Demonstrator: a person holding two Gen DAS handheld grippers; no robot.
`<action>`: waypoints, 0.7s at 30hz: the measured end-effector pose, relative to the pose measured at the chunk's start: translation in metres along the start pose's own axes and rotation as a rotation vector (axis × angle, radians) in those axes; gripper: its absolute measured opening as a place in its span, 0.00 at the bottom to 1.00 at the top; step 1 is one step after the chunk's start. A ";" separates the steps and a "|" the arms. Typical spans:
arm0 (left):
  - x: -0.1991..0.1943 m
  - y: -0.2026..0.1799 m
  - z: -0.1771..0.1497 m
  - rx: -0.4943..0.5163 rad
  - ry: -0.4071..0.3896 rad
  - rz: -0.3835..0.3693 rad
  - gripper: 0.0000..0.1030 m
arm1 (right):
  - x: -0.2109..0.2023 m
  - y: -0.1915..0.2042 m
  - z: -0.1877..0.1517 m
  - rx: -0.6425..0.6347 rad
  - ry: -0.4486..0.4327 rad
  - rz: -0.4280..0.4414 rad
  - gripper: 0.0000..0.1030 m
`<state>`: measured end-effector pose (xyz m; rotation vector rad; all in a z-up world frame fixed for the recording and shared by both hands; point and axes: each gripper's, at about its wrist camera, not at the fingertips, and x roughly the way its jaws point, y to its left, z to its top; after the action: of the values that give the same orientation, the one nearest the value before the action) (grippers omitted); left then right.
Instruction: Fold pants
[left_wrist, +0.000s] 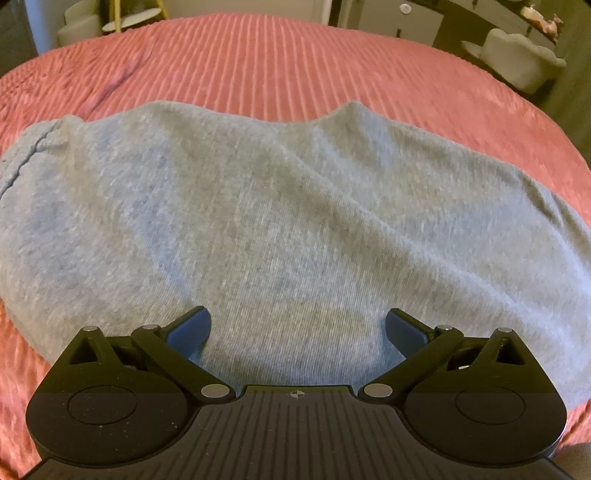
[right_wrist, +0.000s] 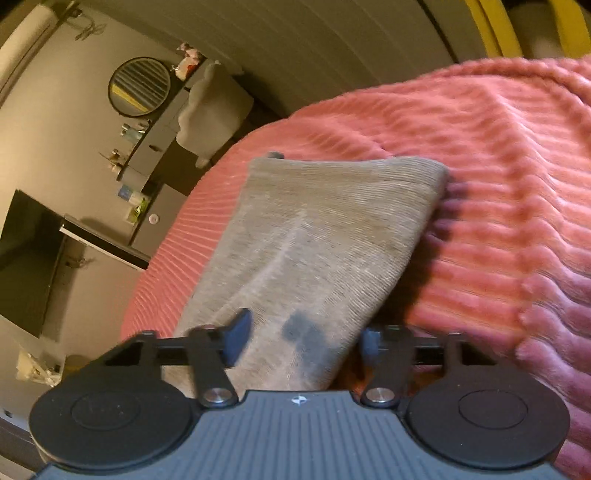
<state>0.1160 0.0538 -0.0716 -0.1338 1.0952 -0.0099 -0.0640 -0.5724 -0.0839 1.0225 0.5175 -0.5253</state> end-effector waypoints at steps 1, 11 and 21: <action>-0.001 0.001 0.000 -0.006 -0.001 -0.003 1.00 | 0.004 0.004 -0.001 -0.019 0.003 -0.041 0.18; -0.021 0.018 -0.001 -0.091 -0.066 0.165 1.00 | -0.022 0.012 -0.002 -0.098 -0.167 -0.378 0.29; -0.017 0.019 0.001 -0.088 -0.044 0.126 1.00 | -0.016 0.136 -0.074 -0.511 0.055 -0.038 0.54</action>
<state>0.1079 0.0737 -0.0579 -0.1433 1.0587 0.1541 -0.0022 -0.4459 -0.0164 0.5407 0.6789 -0.3703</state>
